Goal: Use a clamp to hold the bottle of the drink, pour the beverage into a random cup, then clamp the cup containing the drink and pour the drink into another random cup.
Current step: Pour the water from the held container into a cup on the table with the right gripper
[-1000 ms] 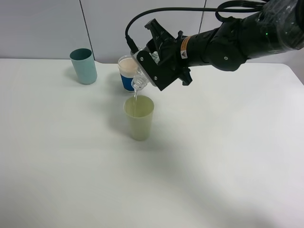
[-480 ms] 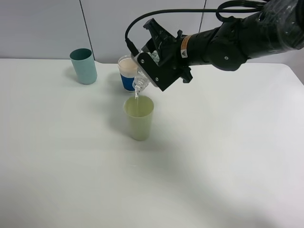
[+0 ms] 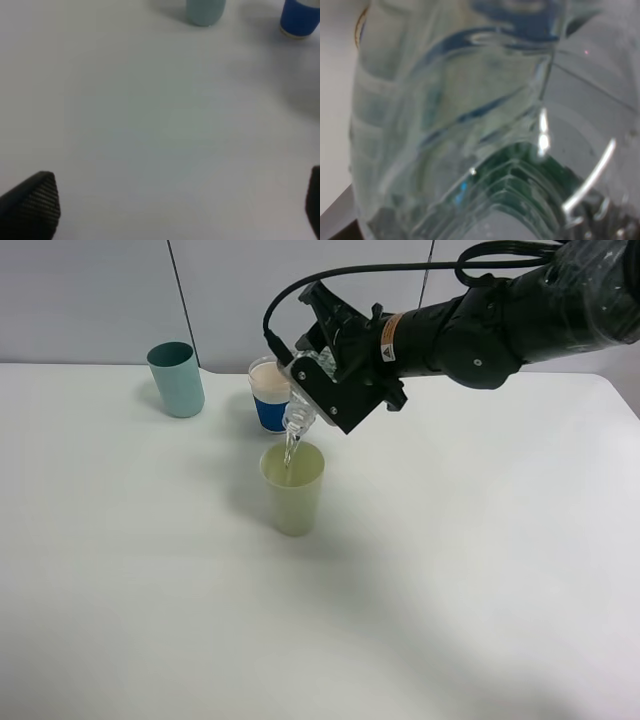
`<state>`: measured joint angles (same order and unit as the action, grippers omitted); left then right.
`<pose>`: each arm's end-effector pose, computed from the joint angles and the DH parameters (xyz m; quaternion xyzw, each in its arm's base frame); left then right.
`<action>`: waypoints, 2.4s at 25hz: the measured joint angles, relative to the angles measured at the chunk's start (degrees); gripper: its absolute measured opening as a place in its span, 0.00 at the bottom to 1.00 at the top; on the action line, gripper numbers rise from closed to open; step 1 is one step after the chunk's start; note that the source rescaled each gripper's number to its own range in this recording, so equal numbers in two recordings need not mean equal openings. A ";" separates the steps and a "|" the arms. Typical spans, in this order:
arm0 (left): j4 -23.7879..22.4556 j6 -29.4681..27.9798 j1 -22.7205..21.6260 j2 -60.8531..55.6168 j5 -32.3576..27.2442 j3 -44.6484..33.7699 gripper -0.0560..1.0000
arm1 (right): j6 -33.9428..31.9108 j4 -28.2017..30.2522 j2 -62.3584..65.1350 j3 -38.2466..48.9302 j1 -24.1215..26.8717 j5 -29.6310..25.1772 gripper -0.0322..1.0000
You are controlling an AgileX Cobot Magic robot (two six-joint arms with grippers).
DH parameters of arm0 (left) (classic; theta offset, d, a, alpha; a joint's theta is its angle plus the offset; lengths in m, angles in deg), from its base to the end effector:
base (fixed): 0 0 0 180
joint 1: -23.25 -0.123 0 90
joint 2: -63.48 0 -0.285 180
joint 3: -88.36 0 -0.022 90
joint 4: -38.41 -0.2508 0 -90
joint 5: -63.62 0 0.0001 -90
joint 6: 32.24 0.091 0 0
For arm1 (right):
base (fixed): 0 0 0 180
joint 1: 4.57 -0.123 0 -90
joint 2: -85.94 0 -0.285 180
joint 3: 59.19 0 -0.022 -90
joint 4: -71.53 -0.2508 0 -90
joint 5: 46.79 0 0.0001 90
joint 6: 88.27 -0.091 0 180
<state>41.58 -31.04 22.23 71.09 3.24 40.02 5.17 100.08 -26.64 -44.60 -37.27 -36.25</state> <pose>-0.0055 -0.0045 0.2790 0.0024 0.8492 -0.0174 0.5277 0.3346 0.2242 0.2097 -0.8394 0.1685 -0.3341 0.3942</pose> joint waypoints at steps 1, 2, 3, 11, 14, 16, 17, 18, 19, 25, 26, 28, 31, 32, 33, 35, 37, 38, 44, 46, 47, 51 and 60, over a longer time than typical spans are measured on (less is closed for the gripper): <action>0.00 0.00 0.00 0.00 0.00 0.00 1.00 | 0.06 0.00 0.00 0.00 0.21 0.00 0.03; 0.00 0.00 0.00 0.00 0.00 0.00 1.00 | 0.06 0.00 0.00 0.00 0.36 0.00 0.03; 0.00 0.00 0.00 0.00 0.00 0.00 1.00 | 0.06 0.00 0.00 0.00 0.50 0.00 0.03; 0.00 0.00 0.00 0.00 0.00 0.00 1.00 | 3.80 0.02 0.00 0.00 0.96 0.69 0.03; 0.00 0.00 0.00 0.00 0.00 0.00 1.00 | 4.56 0.06 0.00 0.00 0.96 1.02 0.03; 0.00 0.00 0.00 0.00 0.00 0.00 1.00 | 4.63 0.06 0.00 -0.02 0.96 1.41 0.03; 0.00 0.00 0.00 0.00 0.00 0.00 1.00 | 4.60 0.06 0.00 -0.02 0.96 1.71 0.03; 0.00 0.00 0.00 0.00 0.00 0.00 1.00 | 4.60 0.06 0.00 -0.09 0.96 2.15 0.03; 0.00 0.00 0.00 0.00 0.00 0.00 1.00 | 4.65 0.06 0.00 -0.30 0.96 2.37 0.03; 0.00 0.00 0.00 0.00 0.00 0.00 1.00 | 4.65 0.06 0.00 -1.95 0.96 2.66 0.03; 0.00 0.00 0.00 0.00 0.00 0.00 1.00 | 4.65 0.06 0.00 -2.09 0.96 2.66 0.03; 0.00 0.00 0.00 0.00 0.00 0.00 1.00 | 5.06 0.06 0.00 -2.32 0.96 2.61 0.03; 0.00 0.00 0.00 0.00 0.00 0.00 1.00 | 6.48 0.06 0.00 -2.32 0.96 2.61 0.03; 0.00 0.00 0.00 0.00 0.00 0.00 1.00 | 6.95 0.06 0.00 -2.32 0.96 2.61 0.03; 0.00 0.00 0.00 0.00 0.00 0.00 1.00 | 7.22 0.06 0.00 -2.32 0.96 2.61 0.03; 0.00 0.00 0.00 0.00 0.00 0.00 1.00 | 7.46 0.06 0.00 -2.32 0.96 2.61 0.03; 0.00 0.00 0.00 0.00 0.00 0.00 1.00 | 7.63 0.06 0.00 -2.32 0.96 2.61 0.03; 0.00 0.00 0.00 0.00 0.00 0.00 1.00 | 7.98 0.06 0.00 -2.32 0.96 2.61 0.03; 0.00 0.00 0.00 0.00 0.00 0.00 1.00 | 8.16 0.01 0.00 -2.32 0.96 3.90 0.03; 0.00 0.00 0.00 0.00 0.00 0.00 1.00 | 6.94 0.01 0.00 -2.32 0.96 4.01 0.03; 0.00 0.00 0.00 0.00 0.00 0.00 1.00 | 6.94 0.01 0.00 -2.32 0.96 4.01 0.03; 0.00 0.00 0.00 0.00 0.00 0.00 1.00 | 5.85 0.01 0.00 -2.32 0.96 4.01 0.03; 0.00 0.00 0.00 0.00 0.00 0.00 1.00 | 5.51 0.18 0.00 -2.32 0.96 4.29 0.03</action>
<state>41.58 -31.04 22.23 71.09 3.24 40.02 10.68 100.26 -26.64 -46.93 -36.31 -31.96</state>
